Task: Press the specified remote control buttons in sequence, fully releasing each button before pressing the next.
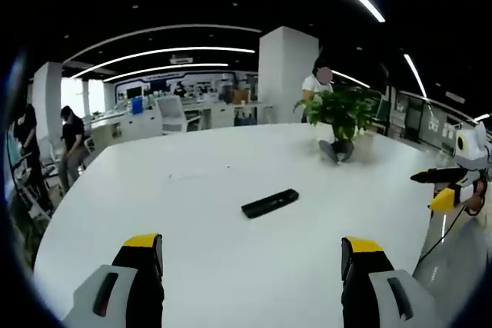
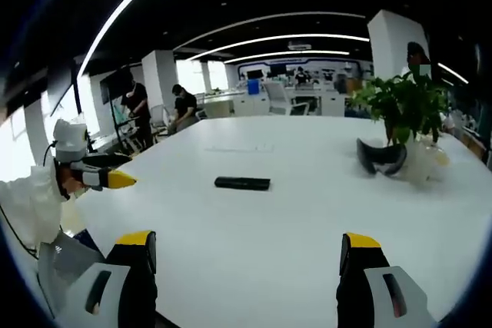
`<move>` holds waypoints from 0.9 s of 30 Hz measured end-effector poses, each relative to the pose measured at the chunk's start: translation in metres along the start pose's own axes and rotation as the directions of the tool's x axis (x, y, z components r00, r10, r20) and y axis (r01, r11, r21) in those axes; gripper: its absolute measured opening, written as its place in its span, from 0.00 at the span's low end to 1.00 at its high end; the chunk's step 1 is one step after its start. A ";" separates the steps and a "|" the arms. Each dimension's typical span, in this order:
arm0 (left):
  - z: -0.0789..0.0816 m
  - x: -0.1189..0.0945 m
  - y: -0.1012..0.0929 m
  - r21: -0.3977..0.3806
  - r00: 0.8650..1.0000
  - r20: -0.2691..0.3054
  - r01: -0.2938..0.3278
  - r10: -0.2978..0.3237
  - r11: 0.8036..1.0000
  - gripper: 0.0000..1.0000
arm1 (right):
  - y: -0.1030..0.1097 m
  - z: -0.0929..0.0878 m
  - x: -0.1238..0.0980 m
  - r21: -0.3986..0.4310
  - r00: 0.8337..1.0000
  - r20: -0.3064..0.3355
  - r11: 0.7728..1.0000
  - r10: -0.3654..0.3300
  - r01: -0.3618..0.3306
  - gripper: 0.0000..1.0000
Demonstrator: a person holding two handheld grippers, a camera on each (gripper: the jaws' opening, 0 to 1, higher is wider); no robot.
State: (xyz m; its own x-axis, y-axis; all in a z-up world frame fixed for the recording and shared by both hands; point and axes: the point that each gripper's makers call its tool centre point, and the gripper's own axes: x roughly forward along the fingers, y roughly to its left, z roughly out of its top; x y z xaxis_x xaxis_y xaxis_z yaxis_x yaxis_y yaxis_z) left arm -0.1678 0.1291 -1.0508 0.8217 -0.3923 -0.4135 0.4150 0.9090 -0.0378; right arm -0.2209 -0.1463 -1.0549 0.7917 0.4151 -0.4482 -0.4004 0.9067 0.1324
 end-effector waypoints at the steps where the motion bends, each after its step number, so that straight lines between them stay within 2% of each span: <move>1: -0.002 -0.003 -0.001 -0.002 1.000 -0.002 -0.005 0.005 1.000 1.00 | -0.001 -0.001 0.001 0.004 1.000 -0.004 1.000 0.002 -0.002 0.99; 3: -0.006 -0.011 -0.003 -0.013 1.000 -0.003 -0.016 0.016 1.000 1.00 | -0.001 -0.002 0.001 0.004 1.000 -0.015 1.000 0.005 -0.005 0.99; 6: -0.013 -0.023 -0.007 -0.040 0.999 0.027 -0.028 0.029 0.999 1.00 | 0.000 -0.003 0.001 -0.001 1.000 -0.019 1.000 0.008 -0.008 0.99; 11: -0.031 -0.035 -0.006 -0.035 0.999 0.015 -0.044 0.045 0.998 1.00 | 0.006 -0.002 0.001 -0.020 1.000 -0.015 1.000 0.015 -0.016 0.99; 16: -0.047 -0.049 -0.001 -0.067 0.998 -0.010 -0.066 0.065 0.996 1.00 | 0.008 -0.007 0.001 -0.037 0.999 -0.028 0.999 0.019 -0.020 0.99; 20: -0.050 -0.060 -0.001 -0.072 0.997 -0.002 -0.071 0.071 0.995 1.00 | 0.008 -0.008 0.000 -0.035 0.999 -0.028 0.999 0.021 -0.022 0.99; 27: -0.058 -0.067 0.000 -0.063 0.996 -0.007 -0.094 0.094 0.994 1.00 | 0.006 -0.013 0.000 -0.047 0.999 -0.033 0.999 0.010 -0.012 0.99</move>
State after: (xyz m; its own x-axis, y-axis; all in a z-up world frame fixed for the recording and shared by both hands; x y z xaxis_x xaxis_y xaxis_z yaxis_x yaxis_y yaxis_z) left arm -0.2453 0.1638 -1.0765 0.8540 -0.3045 -0.4219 0.3107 0.9489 -0.0560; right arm -0.2290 -0.1417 -1.0658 0.7721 0.4219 -0.4753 -0.4310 0.8972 0.0963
